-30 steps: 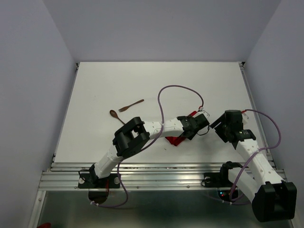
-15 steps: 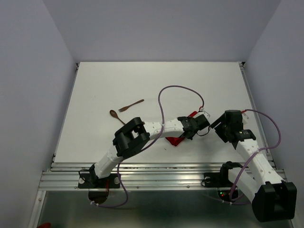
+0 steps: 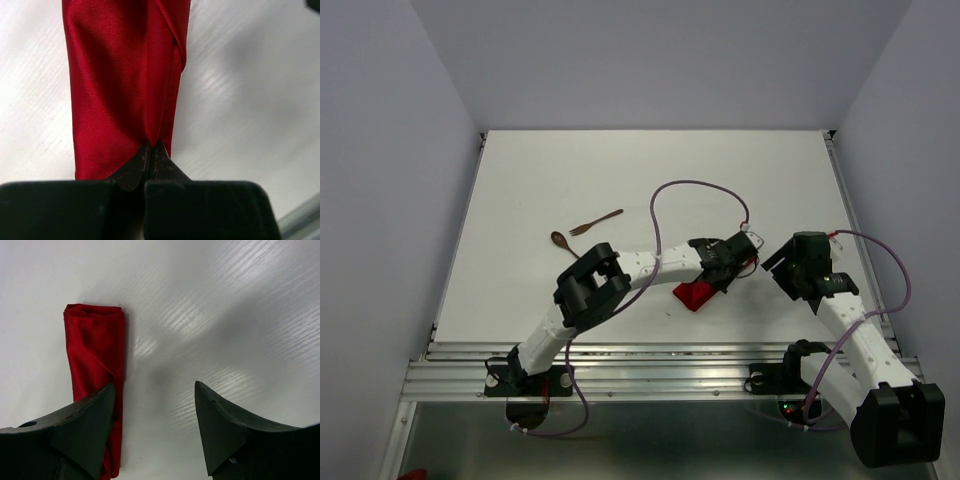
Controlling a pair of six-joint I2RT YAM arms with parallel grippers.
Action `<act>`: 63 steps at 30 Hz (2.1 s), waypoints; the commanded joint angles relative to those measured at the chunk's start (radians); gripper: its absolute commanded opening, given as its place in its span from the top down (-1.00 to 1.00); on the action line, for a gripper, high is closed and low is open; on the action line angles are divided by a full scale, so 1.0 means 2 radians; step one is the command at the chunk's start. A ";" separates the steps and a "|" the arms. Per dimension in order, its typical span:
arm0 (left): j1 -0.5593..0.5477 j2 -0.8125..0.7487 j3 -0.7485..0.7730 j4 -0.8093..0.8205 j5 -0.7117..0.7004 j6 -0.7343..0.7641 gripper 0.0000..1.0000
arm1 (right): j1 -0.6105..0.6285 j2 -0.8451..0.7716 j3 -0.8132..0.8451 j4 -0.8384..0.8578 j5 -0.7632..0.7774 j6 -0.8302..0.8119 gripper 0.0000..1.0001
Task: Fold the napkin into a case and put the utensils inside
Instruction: Pick up the smaller rectangle-folded napkin from the center of the board, then turn over the smaller rectangle-folded napkin at the center of the board.
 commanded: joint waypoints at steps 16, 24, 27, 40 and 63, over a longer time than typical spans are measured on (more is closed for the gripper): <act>0.099 -0.088 -0.084 0.162 0.419 -0.062 1.00 | -0.005 -0.034 0.083 -0.033 -0.008 -0.023 -0.41; 0.111 -0.067 -0.117 0.314 0.533 -0.158 1.00 | -0.005 -0.034 0.086 -0.035 -0.005 -0.024 -0.41; 0.114 -0.062 -0.125 0.363 0.565 -0.210 1.00 | -0.005 -0.033 0.088 -0.036 -0.003 -0.025 -0.41; 0.135 0.003 -0.174 0.555 0.620 -0.336 1.00 | -0.005 -0.029 0.091 -0.036 0.008 -0.032 -0.41; 0.171 0.024 -0.222 0.616 0.633 -0.352 1.00 | -0.005 -0.012 0.081 -0.031 0.005 -0.033 -0.41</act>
